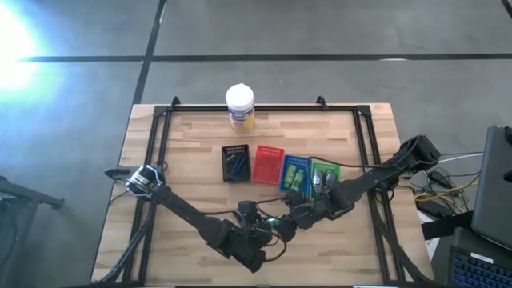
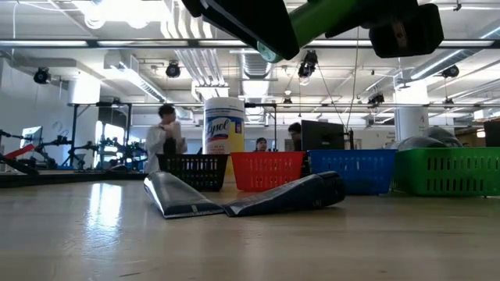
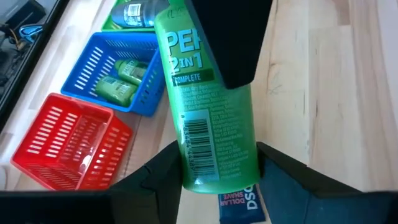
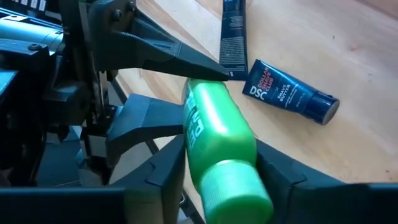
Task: Pick & Place Travel size toiletries
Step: Put the green shampoo into the blue bin
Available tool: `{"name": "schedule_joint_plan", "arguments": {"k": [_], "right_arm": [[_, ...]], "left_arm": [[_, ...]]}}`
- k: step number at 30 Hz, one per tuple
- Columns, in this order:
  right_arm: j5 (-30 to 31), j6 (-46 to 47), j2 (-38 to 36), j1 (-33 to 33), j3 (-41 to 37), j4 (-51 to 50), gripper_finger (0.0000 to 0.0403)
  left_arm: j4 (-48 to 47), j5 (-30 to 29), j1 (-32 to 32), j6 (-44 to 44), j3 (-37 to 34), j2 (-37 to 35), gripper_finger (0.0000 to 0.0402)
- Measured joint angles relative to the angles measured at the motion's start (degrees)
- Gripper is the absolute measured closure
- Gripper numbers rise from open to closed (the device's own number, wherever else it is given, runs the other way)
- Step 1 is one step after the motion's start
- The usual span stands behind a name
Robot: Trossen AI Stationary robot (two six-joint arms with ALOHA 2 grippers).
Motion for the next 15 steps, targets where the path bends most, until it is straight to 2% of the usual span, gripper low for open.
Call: {"name": "schedule_joint_plan", "arguments": {"k": [6, 15], "right_arm": [[0.25, -1.01, -0.08, -0.15, -0.01, -0.74, 0.0307], [0.54, -3.59, -0.2, -0.22, 0.08, -1.9, 0.0307]], "left_arm": [[-0.69, 0.06, -0.14, -1.71, 0.02, 0.0, 0.0215], [-3.86, -0.45, -1.49, -10.11, 0.02, -0.49, 0.0212]]}}
